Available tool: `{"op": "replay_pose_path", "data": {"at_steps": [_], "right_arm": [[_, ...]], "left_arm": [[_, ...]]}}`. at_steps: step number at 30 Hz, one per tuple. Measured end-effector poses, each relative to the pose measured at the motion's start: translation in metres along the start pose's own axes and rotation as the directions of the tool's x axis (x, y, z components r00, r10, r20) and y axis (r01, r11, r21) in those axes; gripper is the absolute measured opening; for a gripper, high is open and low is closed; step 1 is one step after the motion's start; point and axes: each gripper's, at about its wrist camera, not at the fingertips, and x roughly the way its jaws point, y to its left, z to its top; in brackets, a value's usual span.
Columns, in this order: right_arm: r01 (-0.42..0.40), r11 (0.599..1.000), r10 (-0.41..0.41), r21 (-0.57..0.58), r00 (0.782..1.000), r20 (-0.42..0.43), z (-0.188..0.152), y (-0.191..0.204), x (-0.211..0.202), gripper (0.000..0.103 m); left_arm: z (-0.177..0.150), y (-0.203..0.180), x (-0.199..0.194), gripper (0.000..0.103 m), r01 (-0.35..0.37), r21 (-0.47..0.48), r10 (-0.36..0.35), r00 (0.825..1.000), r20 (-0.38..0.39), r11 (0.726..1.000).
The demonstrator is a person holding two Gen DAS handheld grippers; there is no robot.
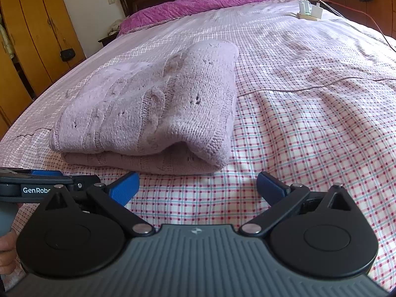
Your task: Fold small clothes
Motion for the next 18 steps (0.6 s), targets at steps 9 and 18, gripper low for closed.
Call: {"op": "replay_pose_path", "data": {"at_steps": [9,18], "right_arm": [[-0.001,1.0,0.001,0.002,1.0,0.001,-0.0007,-0.0002,0.0002,0.103],[0.0,1.0,0.0,0.002,1.0,0.001,-0.0011,0.0,0.0001,0.103]], "left_arm": [[-0.0005,0.0004,0.0006,0.084,-0.003,0.003,0.003,1.0,-0.001,1.0],[-0.0002,0.0002,0.0007,0.084,-0.002,0.004,0.002,1.0,-0.002,1.0]]}}
